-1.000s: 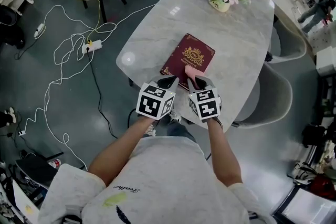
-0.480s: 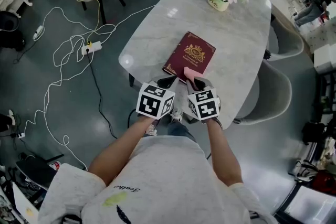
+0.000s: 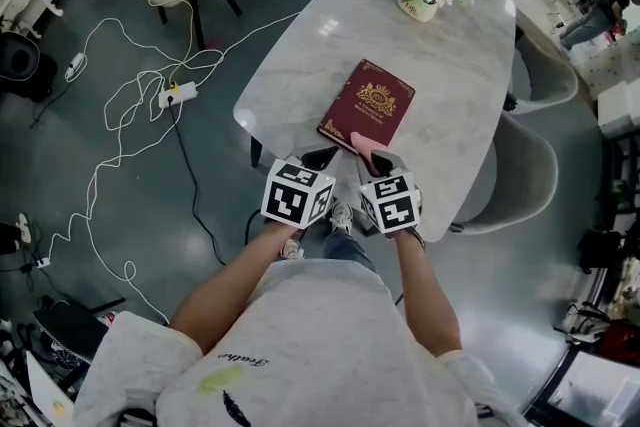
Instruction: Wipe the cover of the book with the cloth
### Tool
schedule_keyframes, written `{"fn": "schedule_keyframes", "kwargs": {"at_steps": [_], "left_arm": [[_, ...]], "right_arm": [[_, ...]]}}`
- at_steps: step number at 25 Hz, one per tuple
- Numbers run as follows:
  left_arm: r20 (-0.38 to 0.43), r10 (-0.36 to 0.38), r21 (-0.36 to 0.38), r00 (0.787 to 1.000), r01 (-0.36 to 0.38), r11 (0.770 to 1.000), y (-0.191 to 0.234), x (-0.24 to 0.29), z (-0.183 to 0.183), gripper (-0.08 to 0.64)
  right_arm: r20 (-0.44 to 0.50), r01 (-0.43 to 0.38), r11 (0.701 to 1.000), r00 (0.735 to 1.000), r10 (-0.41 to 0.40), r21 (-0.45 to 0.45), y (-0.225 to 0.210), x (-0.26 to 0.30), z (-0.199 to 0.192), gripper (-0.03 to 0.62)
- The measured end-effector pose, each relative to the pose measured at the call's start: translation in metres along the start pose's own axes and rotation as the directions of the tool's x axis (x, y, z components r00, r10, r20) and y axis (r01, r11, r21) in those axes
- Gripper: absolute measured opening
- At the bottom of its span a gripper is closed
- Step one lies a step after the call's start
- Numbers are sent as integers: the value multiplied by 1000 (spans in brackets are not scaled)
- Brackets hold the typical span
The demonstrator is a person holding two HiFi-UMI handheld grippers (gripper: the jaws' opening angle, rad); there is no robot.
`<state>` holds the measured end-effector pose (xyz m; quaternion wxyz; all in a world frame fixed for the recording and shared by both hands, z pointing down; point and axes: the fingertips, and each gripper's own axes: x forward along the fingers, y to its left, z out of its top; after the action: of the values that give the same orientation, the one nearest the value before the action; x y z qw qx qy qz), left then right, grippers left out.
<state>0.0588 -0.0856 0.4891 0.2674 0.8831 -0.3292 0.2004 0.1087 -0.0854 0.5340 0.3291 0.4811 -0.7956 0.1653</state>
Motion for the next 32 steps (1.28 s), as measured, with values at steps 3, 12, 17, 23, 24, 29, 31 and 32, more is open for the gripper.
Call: {"fn": "schedule_keyframes", "kwargs": {"at_steps": [3,12,17,23,24,29,31,32], "left_arm": [[1,-5,4,1000,5,1000,-1,0,0,6],[13,-19,1,1000,19,1000,-4,9,8,7],[19,-16,-13,1000,17,1000,-2,18,15,8],[27,-1,-29,1000,2,1000,3,30,25,7],[28,2,-31,1000,-1,1000,4,32,27,6],[30,21,-47,999,-20,999,11,40,34,7],[31,31,-54,999,-30,998,14,43,37,6],[31,36,-58,999,-34,998,15,45,38,6]], "right_arm": [[4,0,1000,1000,0,0,3,-5,1,20],[40,21,999,999,-20,-27,-11,-32,17,20],[73,32,998,997,-28,-51,-27,-41,37,20],[117,34,998,993,-27,-60,-51,-44,62,20],[123,36,997,992,-28,-62,-56,-44,66,20],[146,44,997,989,-34,-67,-77,-39,84,20],[152,46,996,988,-34,-76,-85,-35,91,20],[154,47,995,988,-34,-84,-89,-33,94,20]]}}
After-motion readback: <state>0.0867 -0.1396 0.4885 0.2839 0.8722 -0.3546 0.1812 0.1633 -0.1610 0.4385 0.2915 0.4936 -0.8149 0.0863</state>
